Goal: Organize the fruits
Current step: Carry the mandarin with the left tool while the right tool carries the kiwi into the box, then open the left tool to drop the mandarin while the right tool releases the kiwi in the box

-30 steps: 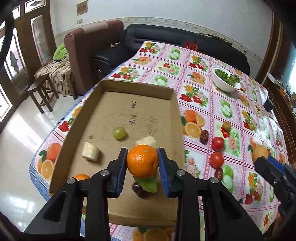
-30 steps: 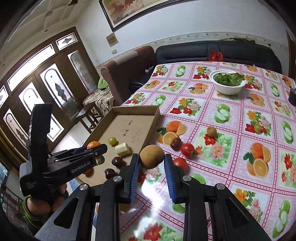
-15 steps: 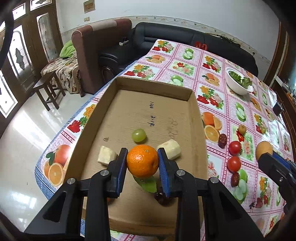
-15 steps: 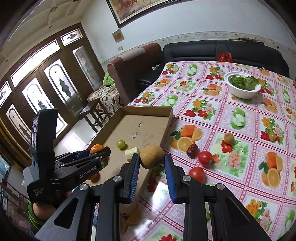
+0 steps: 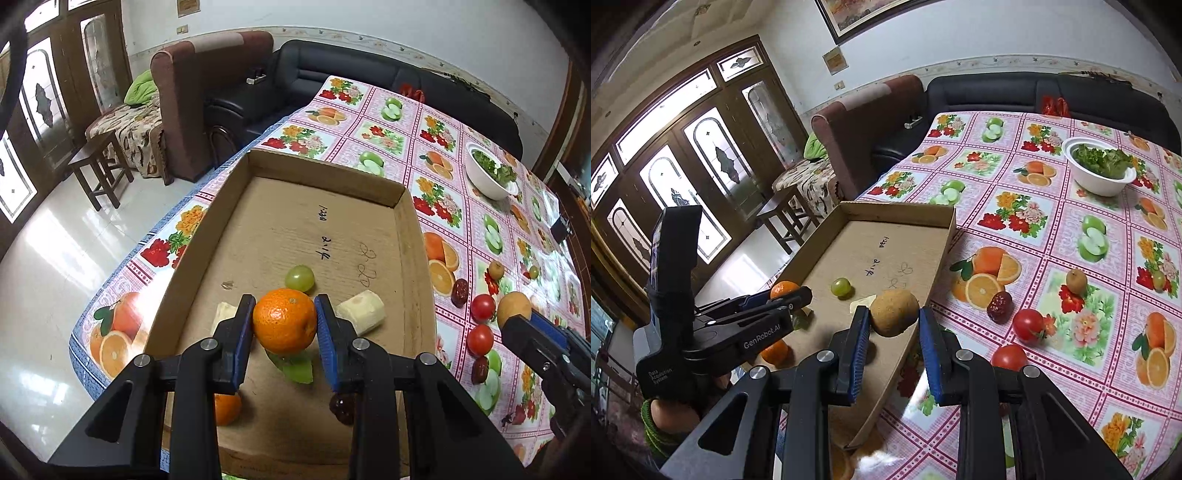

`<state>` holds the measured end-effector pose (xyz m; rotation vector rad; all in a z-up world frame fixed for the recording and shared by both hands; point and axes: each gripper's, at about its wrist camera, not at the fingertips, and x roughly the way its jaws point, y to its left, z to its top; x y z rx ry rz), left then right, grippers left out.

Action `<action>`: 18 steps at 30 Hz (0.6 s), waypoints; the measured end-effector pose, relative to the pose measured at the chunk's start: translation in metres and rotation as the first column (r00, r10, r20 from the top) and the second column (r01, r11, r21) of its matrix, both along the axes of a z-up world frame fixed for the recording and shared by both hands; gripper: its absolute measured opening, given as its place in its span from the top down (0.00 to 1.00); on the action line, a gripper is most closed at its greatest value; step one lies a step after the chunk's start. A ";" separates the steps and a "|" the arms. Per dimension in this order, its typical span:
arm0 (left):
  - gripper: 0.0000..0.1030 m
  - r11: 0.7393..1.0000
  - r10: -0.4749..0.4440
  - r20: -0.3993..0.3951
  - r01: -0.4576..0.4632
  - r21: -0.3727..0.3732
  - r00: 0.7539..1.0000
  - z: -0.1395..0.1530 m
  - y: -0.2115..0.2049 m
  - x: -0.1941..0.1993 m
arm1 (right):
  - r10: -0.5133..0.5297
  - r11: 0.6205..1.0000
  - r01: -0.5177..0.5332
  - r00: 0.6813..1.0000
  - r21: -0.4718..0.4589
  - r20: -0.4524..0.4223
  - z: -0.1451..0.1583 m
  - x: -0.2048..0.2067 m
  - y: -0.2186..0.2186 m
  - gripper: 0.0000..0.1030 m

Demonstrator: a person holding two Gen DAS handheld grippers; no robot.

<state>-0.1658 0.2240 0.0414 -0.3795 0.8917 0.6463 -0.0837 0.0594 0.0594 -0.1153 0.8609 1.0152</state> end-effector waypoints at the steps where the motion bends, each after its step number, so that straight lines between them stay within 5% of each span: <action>1: 0.71 1.000 0.001 0.004 -0.001 -0.007 1.000 0.001 0.003 0.000 | 0.001 1.000 -0.001 1.000 0.000 -0.002 -0.001 0.001 0.001 0.74; 9: 0.71 0.999 0.036 0.012 -0.036 -0.035 0.999 0.006 0.042 0.014 | 0.018 1.000 -0.018 0.999 0.010 -0.029 -0.004 0.018 0.028 0.74; 18: 0.71 0.994 0.077 -0.089 -0.083 -0.073 0.993 -0.029 0.074 0.044 | 0.050 0.996 -0.054 0.997 -0.072 -0.056 -0.038 0.038 0.095 0.74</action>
